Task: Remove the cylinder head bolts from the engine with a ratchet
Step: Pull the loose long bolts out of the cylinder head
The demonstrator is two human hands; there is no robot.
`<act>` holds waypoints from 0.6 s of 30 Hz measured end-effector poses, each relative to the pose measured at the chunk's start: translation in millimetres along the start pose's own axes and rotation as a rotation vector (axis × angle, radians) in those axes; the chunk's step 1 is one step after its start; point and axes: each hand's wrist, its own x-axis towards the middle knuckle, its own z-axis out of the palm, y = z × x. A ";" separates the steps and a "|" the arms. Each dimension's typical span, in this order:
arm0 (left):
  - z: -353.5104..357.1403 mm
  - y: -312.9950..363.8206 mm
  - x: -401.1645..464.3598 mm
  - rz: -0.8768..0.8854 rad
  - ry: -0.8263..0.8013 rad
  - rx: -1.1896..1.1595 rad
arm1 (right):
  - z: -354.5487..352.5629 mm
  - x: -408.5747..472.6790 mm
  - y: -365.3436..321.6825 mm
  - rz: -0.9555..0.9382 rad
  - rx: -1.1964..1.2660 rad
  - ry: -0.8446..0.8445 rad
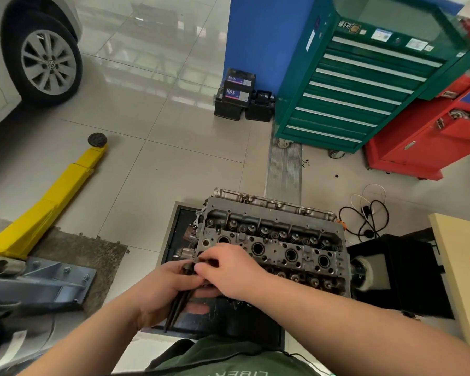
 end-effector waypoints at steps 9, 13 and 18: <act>-7.2 -12.1 -10.0 0.113 0.056 -0.125 | -15.2 -8.2 -8.6 0.021 0.163 0.137; -24.1 -9.1 -14.3 0.212 0.331 -0.241 | -36.1 -23.7 1.0 0.009 0.208 0.358; -30.3 -10.3 -15.1 0.198 0.411 -0.330 | -34.3 -38.2 15.3 -0.031 0.098 0.336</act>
